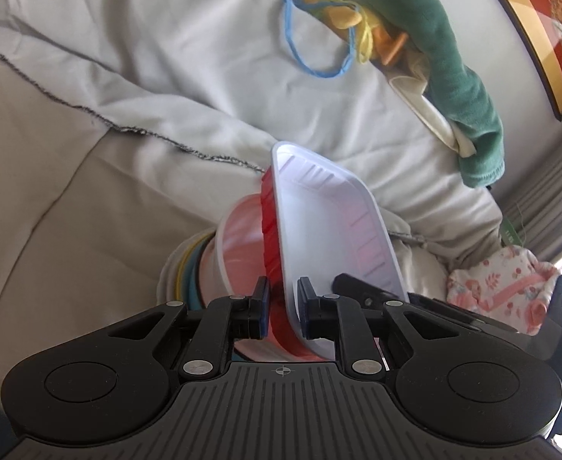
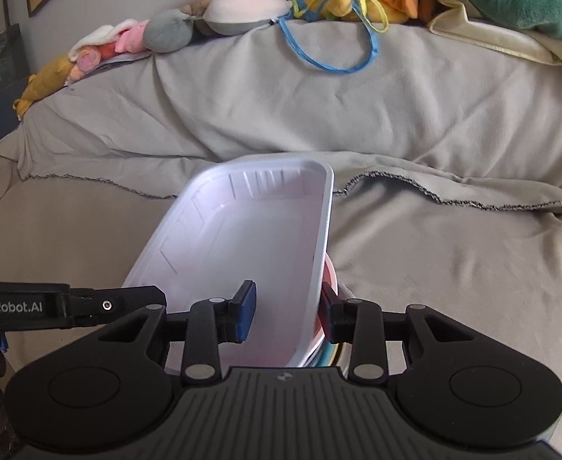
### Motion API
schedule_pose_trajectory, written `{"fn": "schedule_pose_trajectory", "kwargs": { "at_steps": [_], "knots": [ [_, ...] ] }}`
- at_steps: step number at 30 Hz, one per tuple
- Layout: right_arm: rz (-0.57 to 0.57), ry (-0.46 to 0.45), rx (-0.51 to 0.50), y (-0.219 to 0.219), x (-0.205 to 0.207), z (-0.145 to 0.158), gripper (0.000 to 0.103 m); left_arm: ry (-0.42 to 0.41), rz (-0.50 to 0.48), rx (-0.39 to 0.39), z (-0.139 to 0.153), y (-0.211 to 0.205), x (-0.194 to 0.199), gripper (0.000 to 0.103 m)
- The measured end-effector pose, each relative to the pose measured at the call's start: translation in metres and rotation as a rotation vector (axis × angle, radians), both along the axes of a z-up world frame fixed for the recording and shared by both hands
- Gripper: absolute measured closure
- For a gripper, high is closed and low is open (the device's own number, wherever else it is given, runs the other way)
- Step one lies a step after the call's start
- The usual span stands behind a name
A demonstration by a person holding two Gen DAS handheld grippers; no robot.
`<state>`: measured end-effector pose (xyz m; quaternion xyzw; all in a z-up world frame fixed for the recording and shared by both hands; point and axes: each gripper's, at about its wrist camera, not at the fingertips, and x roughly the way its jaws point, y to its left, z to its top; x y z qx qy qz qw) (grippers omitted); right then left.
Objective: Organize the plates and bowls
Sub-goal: 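Lift the white tray with both tools and carry it over the bowl stack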
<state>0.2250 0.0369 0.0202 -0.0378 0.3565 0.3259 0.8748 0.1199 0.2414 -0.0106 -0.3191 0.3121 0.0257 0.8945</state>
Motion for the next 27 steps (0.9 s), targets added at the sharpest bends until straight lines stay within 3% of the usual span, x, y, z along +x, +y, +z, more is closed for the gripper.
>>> {"fn": "schedule_pose_trajectory", "kwargs": {
  "at_steps": [4, 8, 12, 21, 27],
  "knots": [
    [0.008, 0.028, 0.007, -0.003, 0.002, -0.002, 0.069, -0.033, 0.025, 0.000, 0.008, 0.007, -0.007, 0.085],
    [0.032, 0.020, 0.004, 0.000, -0.005, -0.002, 0.069, -0.073, 0.119, -0.025, 0.015, 0.026, -0.018, 0.085],
    [0.024, 0.013, -0.004, -0.001, -0.006, -0.002, 0.069, -0.031, 0.183, -0.038, 0.006, 0.040, -0.017, 0.085],
    [0.046, 0.018, 0.002, 0.000, -0.015, 0.004, 0.066, 0.040, 0.113, -0.145, -0.024, 0.041, 0.000, 0.086],
    [0.038, 0.011, -0.012, -0.002, -0.014, 0.002, 0.066, -0.056, 0.143, -0.116, 0.002, 0.041, -0.024, 0.086]
  ]
}}
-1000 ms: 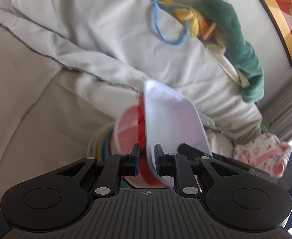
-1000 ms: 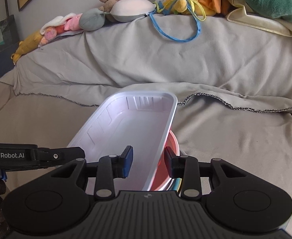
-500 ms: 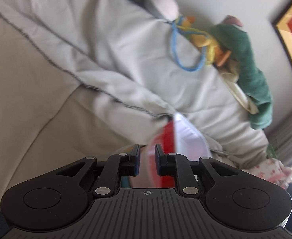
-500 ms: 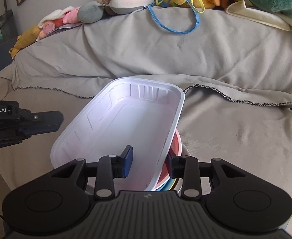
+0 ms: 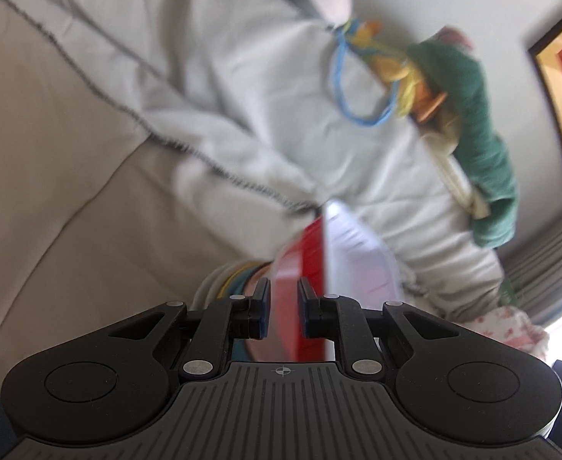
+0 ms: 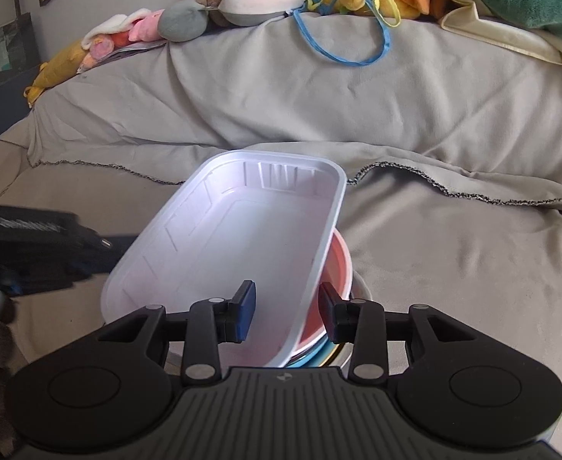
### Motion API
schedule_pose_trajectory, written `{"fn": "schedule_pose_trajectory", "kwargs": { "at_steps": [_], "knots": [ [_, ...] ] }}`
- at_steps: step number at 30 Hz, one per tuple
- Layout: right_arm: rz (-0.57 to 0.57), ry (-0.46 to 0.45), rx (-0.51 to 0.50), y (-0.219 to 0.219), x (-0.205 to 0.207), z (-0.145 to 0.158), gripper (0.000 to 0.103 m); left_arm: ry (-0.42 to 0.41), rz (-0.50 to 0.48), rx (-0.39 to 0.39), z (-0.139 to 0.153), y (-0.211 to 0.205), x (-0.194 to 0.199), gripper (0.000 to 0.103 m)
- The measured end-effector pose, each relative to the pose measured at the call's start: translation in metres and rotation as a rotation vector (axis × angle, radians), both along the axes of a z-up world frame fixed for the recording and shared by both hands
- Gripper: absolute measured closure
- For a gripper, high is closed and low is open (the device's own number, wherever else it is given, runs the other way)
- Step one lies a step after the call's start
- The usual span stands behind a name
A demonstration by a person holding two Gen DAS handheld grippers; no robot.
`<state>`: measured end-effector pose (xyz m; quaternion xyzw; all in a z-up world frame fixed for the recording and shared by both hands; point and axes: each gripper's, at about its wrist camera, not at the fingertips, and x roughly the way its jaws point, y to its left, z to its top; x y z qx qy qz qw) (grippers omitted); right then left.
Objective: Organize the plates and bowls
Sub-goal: 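Lift the white tray with both tools and carry it over the bowl stack, then lower the white tray into the white cup and open both tools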
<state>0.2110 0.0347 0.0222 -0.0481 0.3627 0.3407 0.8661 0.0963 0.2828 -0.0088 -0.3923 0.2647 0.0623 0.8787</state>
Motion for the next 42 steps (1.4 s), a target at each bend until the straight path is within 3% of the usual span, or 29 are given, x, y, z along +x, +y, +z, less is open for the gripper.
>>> {"fn": "schedule_pose_trajectory", "kwargs": {
  "at_steps": [4, 8, 10, 28, 32, 37, 40, 42],
  "knots": [
    [-0.004, 0.016, 0.017, -0.003, 0.002, 0.001, 0.066, -0.029, -0.069, 0.039, 0.016, -0.014, 0.002, 0.085],
    [-0.001, 0.013, 0.022, -0.003, -0.001, 0.002, 0.066, 0.051, -0.097, 0.108, 0.012, -0.031, 0.014, 0.085],
    [0.004, 0.016, 0.029, -0.004, -0.002, 0.004, 0.066, 0.072, -0.110, 0.101, 0.006, -0.034, 0.017, 0.085],
    [-0.007, 0.044, 0.058, -0.010, -0.003, 0.002, 0.065, 0.100, -0.088, 0.176, 0.016, -0.045, 0.017, 0.085],
    [-0.022, 0.036, 0.100, -0.021, -0.005, 0.010, 0.062, 0.040, -0.030, 0.262, 0.032, -0.054, 0.006, 0.085],
    [-0.056, 0.025, 0.162, -0.044, -0.013, 0.025, 0.049, -0.027, 0.021, 0.427, 0.047, -0.078, -0.026, 0.085],
    [-0.058, 0.026, 0.170, -0.061, -0.028, 0.030, 0.045, 0.013, -0.002, 0.534, 0.042, -0.108, -0.046, 0.085],
    [-0.056, 0.029, 0.167, -0.073, -0.045, 0.029, 0.037, 0.061, -0.037, 0.543, 0.035, -0.127, -0.059, 0.085]
  ]
}}
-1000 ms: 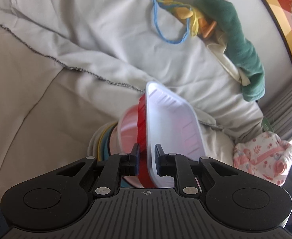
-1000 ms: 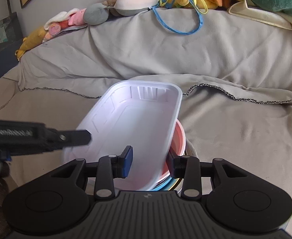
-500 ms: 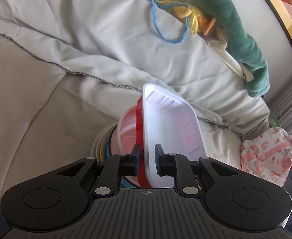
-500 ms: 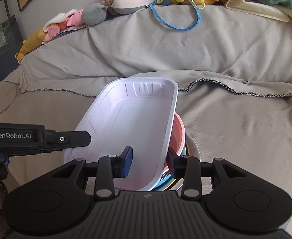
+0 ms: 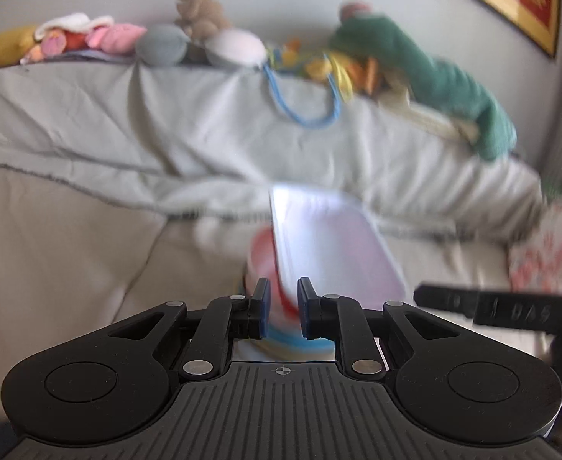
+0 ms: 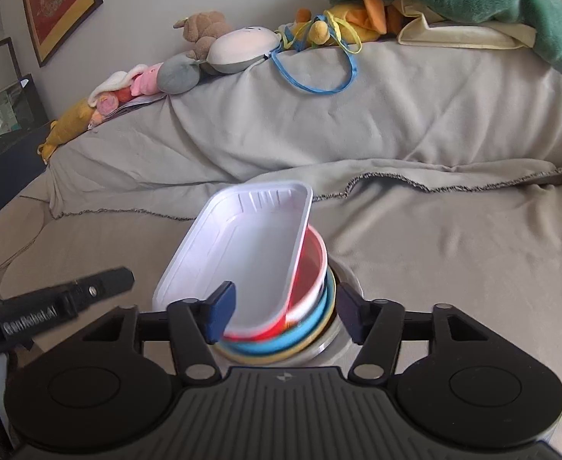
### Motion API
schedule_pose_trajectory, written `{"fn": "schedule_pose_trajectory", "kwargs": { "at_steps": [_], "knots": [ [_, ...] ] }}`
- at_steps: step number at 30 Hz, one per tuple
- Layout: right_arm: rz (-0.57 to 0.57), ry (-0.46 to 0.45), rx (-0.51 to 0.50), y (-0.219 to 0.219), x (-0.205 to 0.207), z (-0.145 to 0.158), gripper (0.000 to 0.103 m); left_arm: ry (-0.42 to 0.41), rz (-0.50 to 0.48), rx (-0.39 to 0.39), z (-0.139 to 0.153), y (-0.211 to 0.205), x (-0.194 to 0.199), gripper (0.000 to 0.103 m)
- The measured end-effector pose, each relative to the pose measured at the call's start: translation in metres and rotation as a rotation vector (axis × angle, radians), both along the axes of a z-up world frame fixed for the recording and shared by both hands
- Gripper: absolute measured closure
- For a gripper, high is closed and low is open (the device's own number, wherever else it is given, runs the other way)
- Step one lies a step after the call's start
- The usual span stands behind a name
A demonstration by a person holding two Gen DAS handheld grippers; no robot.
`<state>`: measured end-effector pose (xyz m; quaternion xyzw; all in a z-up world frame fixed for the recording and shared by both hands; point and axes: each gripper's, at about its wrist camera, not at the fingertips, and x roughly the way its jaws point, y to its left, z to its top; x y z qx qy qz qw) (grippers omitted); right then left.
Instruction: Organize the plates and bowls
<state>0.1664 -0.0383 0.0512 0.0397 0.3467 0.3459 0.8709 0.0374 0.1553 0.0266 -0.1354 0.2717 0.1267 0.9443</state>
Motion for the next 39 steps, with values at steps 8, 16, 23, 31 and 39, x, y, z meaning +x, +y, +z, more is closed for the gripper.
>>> {"fn": "schedule_pose_trajectory", "kwargs": {
  "at_steps": [8, 16, 23, 31, 39],
  "knots": [
    [0.022, 0.092, -0.071, -0.038, -0.064, -0.031, 0.035, 0.092, 0.031, 0.031, -0.016, -0.062, -0.043, 0.086],
    [-0.009, 0.117, -0.116, -0.050, -0.084, -0.043, 0.033, 0.131, -0.063, 0.057, -0.024, -0.088, -0.042, 0.086],
    [-0.002, 0.121, -0.122, -0.049, -0.081, -0.046, 0.032, 0.153, -0.055, 0.055, -0.028, -0.088, -0.043, 0.086],
    [0.009, 0.115, -0.133, -0.046, -0.081, -0.045, 0.031, 0.157, -0.048, 0.045, -0.028, -0.088, -0.045, 0.086],
    [0.009, 0.116, -0.134, -0.046, -0.081, -0.045, 0.031, 0.160, -0.048, 0.042, -0.028, -0.088, -0.046, 0.086]
  ]
}}
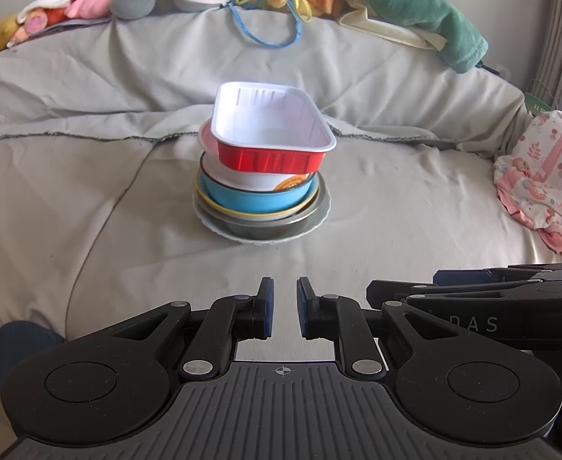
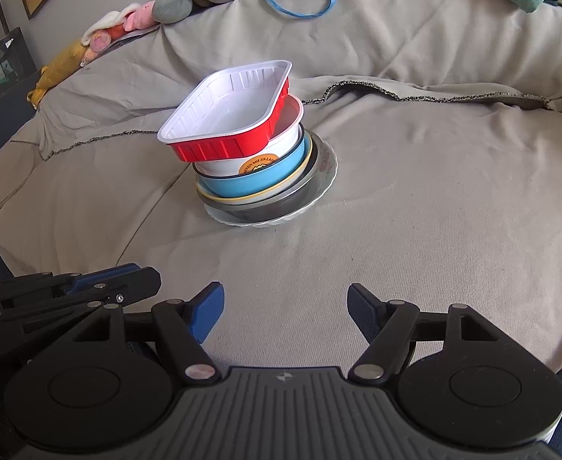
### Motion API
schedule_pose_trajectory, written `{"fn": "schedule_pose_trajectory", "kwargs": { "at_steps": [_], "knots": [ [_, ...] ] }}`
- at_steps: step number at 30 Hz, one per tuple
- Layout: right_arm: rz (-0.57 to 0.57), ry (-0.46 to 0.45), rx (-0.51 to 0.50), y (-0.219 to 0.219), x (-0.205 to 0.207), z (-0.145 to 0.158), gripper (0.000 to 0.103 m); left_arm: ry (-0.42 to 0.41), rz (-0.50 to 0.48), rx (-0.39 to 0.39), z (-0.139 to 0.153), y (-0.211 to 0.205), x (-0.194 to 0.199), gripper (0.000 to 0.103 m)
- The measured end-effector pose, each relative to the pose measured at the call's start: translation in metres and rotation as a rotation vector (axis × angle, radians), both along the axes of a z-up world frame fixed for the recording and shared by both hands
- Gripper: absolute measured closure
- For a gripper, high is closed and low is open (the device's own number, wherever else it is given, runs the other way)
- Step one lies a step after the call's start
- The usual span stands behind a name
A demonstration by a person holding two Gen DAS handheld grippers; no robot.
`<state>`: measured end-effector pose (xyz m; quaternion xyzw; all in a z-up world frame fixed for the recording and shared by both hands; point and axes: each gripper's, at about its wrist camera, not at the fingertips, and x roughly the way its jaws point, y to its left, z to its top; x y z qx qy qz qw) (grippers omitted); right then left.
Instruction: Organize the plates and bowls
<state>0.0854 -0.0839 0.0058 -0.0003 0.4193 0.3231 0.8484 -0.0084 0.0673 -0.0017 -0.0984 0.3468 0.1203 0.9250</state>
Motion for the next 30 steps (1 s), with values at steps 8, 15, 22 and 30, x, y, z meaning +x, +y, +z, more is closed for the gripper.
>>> {"fn": "schedule_pose_trajectory", "kwargs": {
  "at_steps": [8, 15, 22, 30],
  "knots": [
    [0.001, -0.002, -0.001, 0.0001, -0.0010, -0.0002, 0.031, 0.002, 0.000, -0.001, -0.0005, -0.0012, -0.0001, 0.086],
    [0.000, -0.001, -0.001, 0.0000, -0.0016, -0.0012, 0.030, 0.002, 0.000, -0.001, -0.0005, -0.0003, 0.0002, 0.086],
    [-0.001, 0.001, -0.002, 0.0002, -0.0020, -0.0015, 0.030, 0.002, 0.005, -0.007, -0.0013, -0.0029, -0.0018, 0.086],
    [-0.001, 0.002, -0.002, 0.0000, -0.0017, -0.0017, 0.030, 0.002, 0.006, -0.007, -0.0014, -0.0033, -0.0021, 0.086]
  ]
}}
